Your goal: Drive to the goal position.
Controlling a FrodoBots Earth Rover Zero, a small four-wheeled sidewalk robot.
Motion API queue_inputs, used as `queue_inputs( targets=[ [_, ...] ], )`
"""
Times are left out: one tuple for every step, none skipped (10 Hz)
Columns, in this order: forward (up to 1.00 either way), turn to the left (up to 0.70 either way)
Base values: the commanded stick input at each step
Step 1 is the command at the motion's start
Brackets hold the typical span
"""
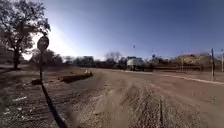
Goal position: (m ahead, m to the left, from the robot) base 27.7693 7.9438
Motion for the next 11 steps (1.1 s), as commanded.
queue_inputs(
  targets=[
    [0.5,0.0],
    [0.5,0.0],
    [0.5,0.0],
    [0.5,0.0],
    [0.5,0.0],
    [0.5,0.0],
    [0.5,0.0],
    [0.5,0.0],
    [0.5,0.0],
    [0.5,0.0],
    [0.5,0.0]
  ],
)
